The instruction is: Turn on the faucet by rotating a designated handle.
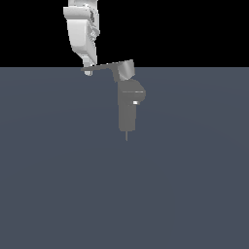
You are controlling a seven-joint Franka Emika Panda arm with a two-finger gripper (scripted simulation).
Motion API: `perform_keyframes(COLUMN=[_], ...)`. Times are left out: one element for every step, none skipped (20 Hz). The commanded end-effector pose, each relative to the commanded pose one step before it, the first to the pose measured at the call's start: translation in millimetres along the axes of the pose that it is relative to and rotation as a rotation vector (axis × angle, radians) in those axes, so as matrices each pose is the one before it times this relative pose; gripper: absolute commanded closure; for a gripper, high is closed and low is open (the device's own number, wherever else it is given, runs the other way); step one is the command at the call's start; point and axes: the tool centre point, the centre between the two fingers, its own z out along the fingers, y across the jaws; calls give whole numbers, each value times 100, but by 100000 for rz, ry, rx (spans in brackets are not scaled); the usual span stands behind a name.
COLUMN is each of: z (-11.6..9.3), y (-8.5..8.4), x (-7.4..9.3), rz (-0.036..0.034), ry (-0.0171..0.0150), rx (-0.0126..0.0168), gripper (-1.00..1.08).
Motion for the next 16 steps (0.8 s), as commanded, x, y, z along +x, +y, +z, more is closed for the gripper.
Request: perform_keyframes(z=[-29,1,-17,1,0,0,0,0,0,0,0,0,-1,-1,-1,-1], y=[870,271,281,275,277,279,281,283,285,287,288,290,292,294,296,298], x=[171,-10,22,-11,-11,-11,-11,-11,-11,-11,-11,-11,-12,-12,-12,-12], rz=[281,0,61,0,0,0,0,0,0,0,0,0,0,0,0,0], ry=[108,0,0,0,0,0,0,0,0,0,0,0,0,0,0,0], rx=[-439,0,33,0,0,0,0,0,0,0,0,0,0,0,0,0], gripper=[108,108,108,108,108,108,108,108,108,108,108,108,108,108,108,108])
